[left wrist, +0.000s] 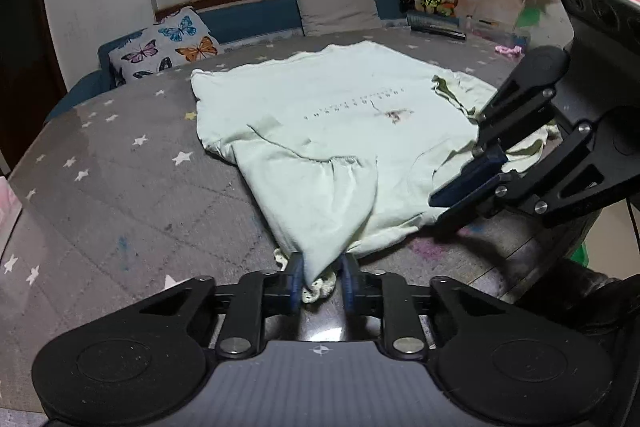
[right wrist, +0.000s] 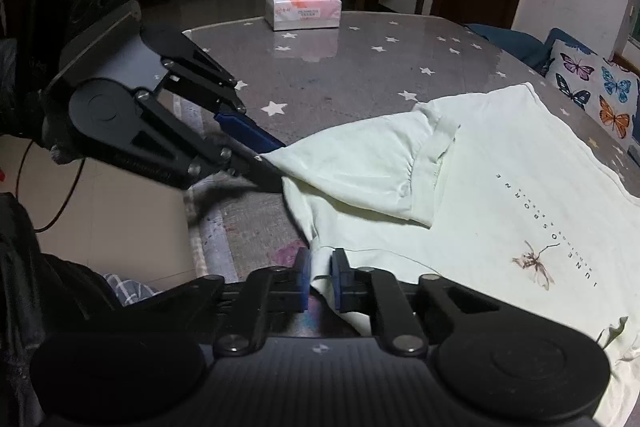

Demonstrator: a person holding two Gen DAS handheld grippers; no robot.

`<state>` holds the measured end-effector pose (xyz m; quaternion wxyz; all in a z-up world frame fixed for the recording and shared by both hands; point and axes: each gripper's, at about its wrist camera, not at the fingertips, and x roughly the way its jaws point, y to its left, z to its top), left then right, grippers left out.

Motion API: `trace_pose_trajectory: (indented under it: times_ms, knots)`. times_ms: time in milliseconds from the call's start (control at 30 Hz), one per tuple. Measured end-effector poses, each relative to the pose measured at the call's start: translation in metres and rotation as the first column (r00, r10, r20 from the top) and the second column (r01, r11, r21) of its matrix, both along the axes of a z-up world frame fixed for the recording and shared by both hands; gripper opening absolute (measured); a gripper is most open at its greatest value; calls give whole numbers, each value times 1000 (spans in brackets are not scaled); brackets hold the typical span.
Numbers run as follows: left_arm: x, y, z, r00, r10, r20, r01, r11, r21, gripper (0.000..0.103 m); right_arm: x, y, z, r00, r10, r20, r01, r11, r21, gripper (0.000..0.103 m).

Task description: Fold clothes

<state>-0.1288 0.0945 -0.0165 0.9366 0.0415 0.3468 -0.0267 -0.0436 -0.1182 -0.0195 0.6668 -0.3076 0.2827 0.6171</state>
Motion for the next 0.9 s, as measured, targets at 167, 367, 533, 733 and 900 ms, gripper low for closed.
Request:
trace_pose_trajectory:
  times_ms: [167, 367, 533, 733, 900]
  knots:
    - [-1, 3, 3, 1000, 5, -4, -5, 1000, 11, 15, -4, -5, -1, 1000, 26, -7, -26, 1000, -4, 2]
    - [-8, -2, 11, 1000, -28, 4, 28, 997, 69, 20, 0, -16, 6, 1000, 18, -24, -18, 1000, 16, 4]
    - [-10, -18, 18, 992, -118, 49, 112, 987, 112, 33, 15, -40, 24, 998, -56, -35, 57, 997, 44, 10]
    - [10, -44, 4, 970, -243, 27, 236, 959, 157, 33, 39, -78, 32, 976, -215, 26, 215, 977, 10, 11]
    - [19, -57, -4, 950, -313, 20, 305, 936, 178, 33, 59, -102, 27, 941, -330, 73, 332, 943, -23, 11]
